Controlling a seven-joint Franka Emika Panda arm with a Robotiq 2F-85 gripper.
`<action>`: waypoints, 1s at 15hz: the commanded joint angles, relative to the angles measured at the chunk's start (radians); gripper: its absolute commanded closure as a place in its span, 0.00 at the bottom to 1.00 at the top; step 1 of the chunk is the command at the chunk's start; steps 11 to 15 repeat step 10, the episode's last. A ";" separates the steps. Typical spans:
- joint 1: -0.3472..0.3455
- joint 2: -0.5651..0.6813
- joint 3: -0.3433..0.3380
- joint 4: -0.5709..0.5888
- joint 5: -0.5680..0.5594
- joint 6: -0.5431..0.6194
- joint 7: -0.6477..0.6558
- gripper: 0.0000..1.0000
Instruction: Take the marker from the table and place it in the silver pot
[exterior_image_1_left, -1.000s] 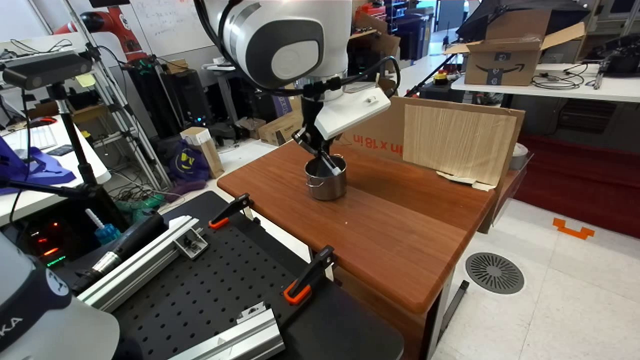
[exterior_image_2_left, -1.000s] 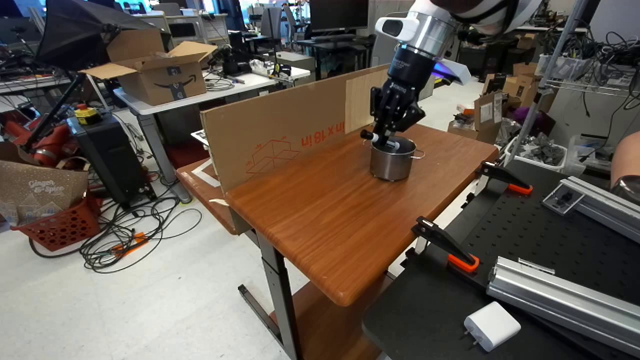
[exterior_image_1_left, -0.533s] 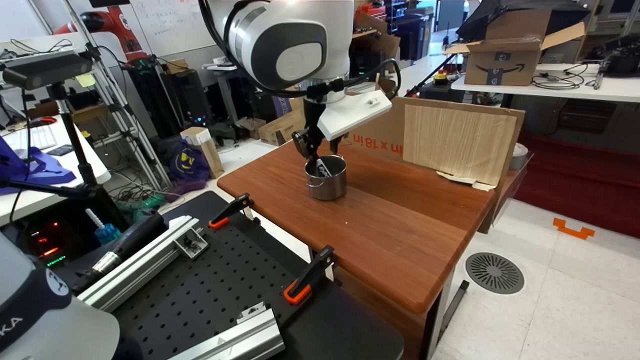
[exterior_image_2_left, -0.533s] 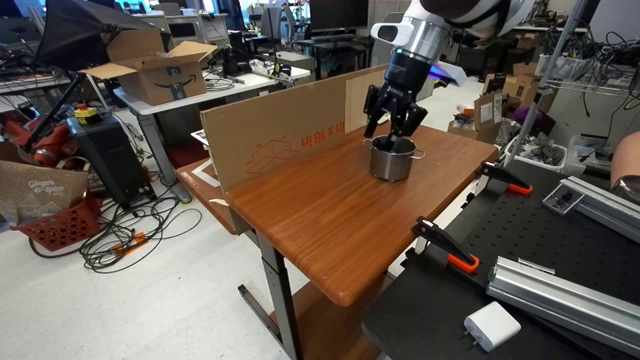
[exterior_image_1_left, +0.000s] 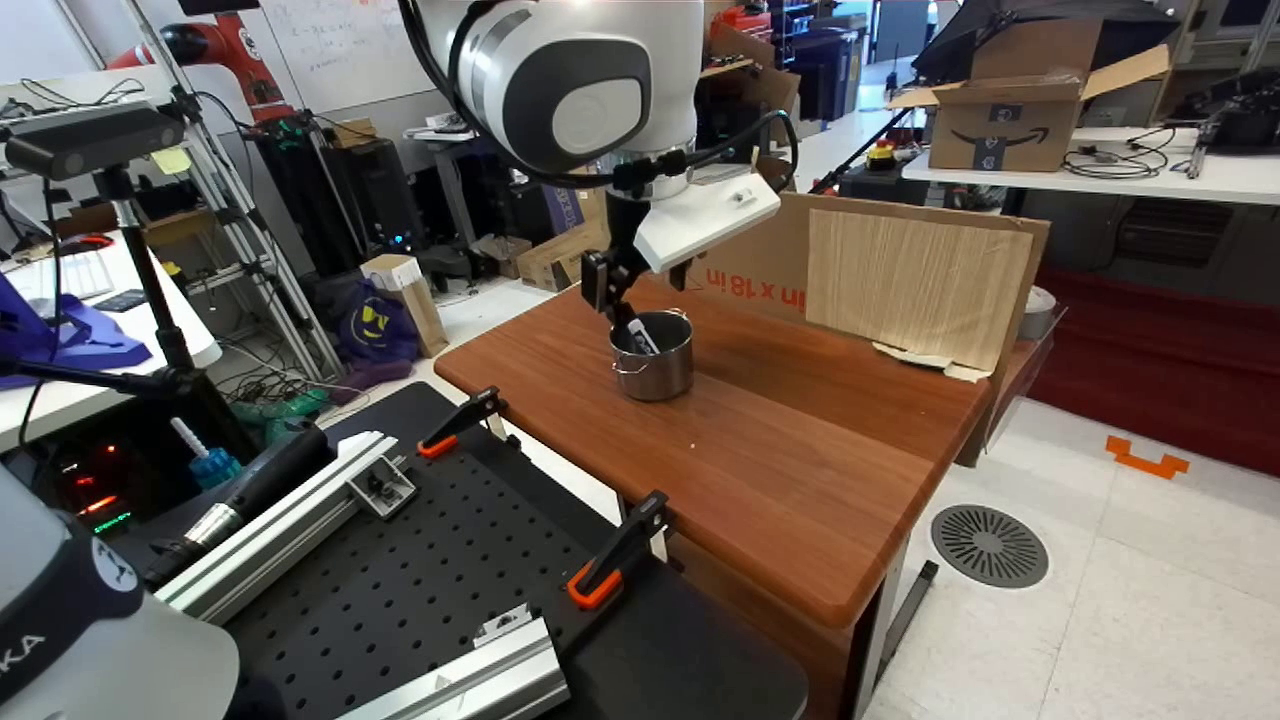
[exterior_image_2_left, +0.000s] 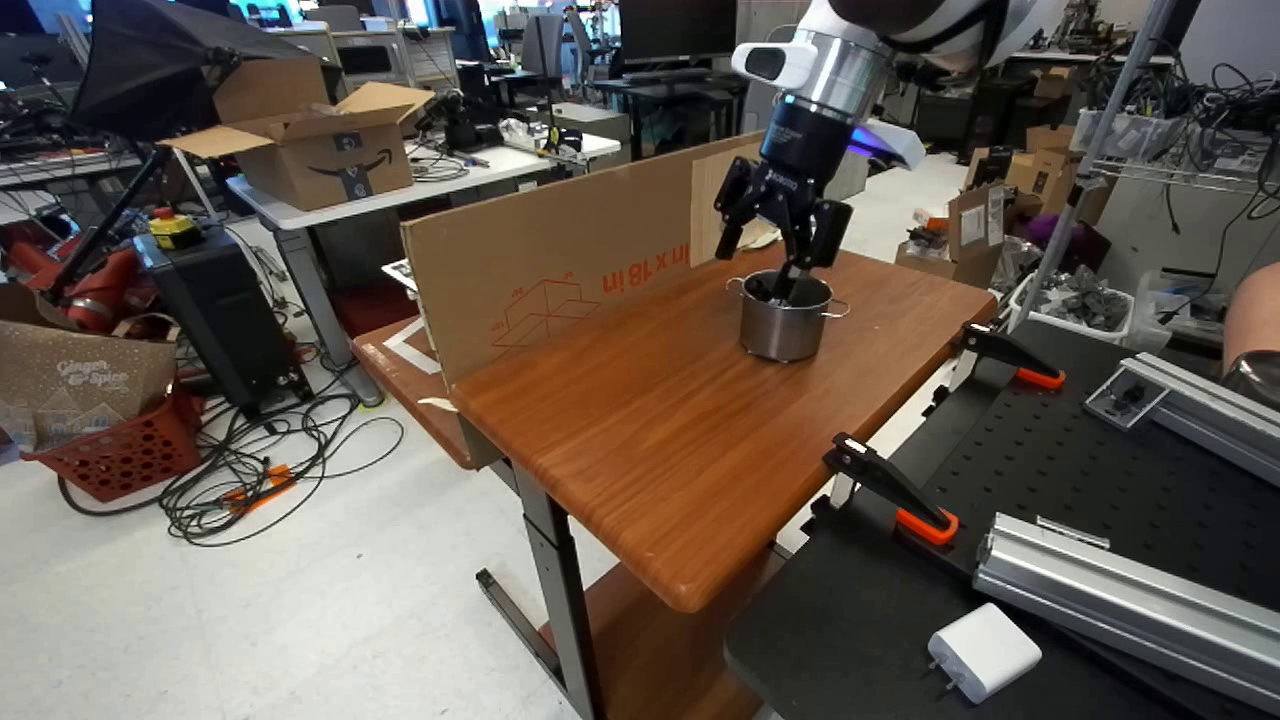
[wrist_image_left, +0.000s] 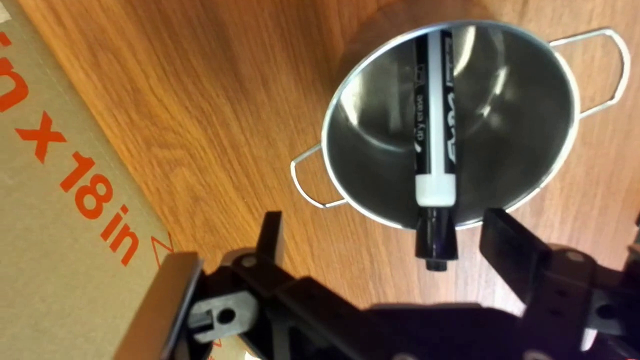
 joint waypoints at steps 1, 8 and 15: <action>0.007 -0.085 0.014 -0.027 0.080 -0.020 -0.027 0.00; 0.007 -0.108 0.018 -0.032 0.083 -0.010 -0.001 0.00; 0.007 -0.108 0.018 -0.033 0.084 -0.010 -0.001 0.00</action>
